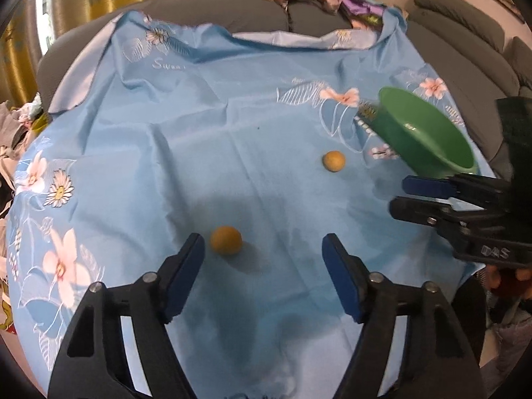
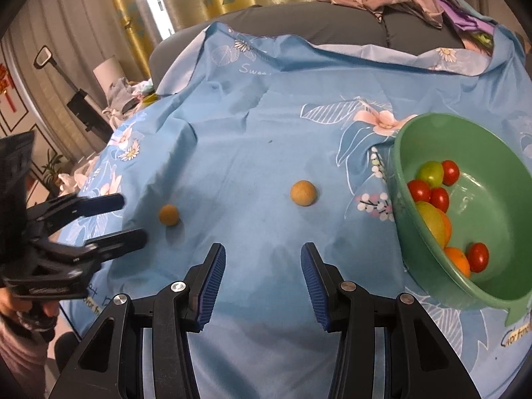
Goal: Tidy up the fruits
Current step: 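Grasp a small yellow tomato with the left tool while the right tool grasps the other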
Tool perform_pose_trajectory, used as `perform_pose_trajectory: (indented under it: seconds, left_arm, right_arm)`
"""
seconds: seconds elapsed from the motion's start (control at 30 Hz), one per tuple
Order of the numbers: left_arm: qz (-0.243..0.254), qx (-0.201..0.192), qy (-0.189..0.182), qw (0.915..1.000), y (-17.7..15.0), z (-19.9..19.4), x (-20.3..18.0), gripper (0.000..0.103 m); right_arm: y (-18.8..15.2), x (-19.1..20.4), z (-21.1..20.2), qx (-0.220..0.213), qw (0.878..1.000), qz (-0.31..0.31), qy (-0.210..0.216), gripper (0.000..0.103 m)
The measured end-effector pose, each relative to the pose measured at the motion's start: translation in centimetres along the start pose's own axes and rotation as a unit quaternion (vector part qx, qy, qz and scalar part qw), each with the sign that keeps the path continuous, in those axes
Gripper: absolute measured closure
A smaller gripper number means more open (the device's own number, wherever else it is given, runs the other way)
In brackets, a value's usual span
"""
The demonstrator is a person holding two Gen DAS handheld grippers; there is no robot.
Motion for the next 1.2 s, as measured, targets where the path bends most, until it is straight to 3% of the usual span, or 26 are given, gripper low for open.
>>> perform_pose_trajectory:
  seconds: [0.23,0.37,0.57,0.63,1.2]
  left_arm:
    - [-0.003,0.042,0.021,0.9989,0.5,3.1,1.2,0.046]
    - [-0.005,0.059,0.031,0.9977,0.3,4.1,1.8,0.048]
    - [0.002,0.066,0.045,0.9968,0.3,4.6,2.3,0.066]
    - [-0.005,0.067,0.040,0.9969,0.3,4.8,2.6,0.076]
    - [-0.036,0.031,-0.007,0.9988,0.9,3.5,2.3,0.076]
  right_arm:
    - [0.2,-0.4,1.3,0.010,1.000,0.000,0.014,0.055]
    - [0.4,-0.8,1.9,0.010,1.000,0.004,0.018,0.055]
    - [0.9,-1.2,2.9,0.014,1.000,0.006,0.019,0.055]
    - [1.2,-1.4,3.3,0.017,1.000,0.005,0.017,0.055]
    - [4.6,-2.5,7.9,0.048,0.999,-0.007,-0.020,0.055]
Point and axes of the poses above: each gripper's, at about its wrist camera, not at the fingertips, and z roughly the way its jaws point, x to its left, y to its top, the point moved 1 cm from there along z, roughly the way its jaws point, and after that the axes turned 5 degrees about -y, right-handed, at the moved point
